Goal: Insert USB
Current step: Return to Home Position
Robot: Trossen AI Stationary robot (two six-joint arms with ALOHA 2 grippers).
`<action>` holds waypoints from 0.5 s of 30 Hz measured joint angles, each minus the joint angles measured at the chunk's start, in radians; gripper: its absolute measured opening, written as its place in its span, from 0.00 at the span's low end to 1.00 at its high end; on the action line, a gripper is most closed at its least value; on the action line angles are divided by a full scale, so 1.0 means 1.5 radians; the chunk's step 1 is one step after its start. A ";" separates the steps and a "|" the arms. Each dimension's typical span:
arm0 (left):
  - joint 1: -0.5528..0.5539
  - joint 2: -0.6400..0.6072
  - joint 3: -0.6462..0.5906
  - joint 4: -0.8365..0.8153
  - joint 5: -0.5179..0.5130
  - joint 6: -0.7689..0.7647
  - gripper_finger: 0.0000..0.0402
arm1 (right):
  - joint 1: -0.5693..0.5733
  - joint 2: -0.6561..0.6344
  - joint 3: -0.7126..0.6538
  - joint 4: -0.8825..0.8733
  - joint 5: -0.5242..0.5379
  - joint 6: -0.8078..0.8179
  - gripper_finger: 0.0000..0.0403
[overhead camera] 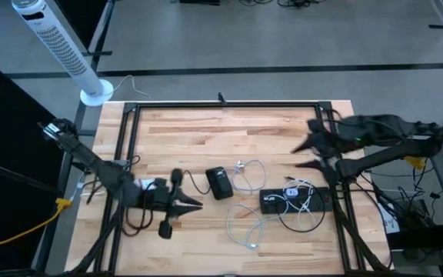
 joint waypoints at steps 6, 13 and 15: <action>0.088 -0.012 -0.003 -0.077 0.022 -0.031 0.06 | 0.060 -0.181 -0.187 0.067 0.019 0.086 0.34; 0.090 -0.130 -0.024 -0.176 0.026 -0.027 0.06 | 0.071 -0.388 -0.404 0.221 0.019 0.101 0.20; 0.090 -0.180 -0.054 -0.176 0.024 -0.029 0.06 | 0.071 -0.434 -0.452 0.258 0.019 0.101 0.16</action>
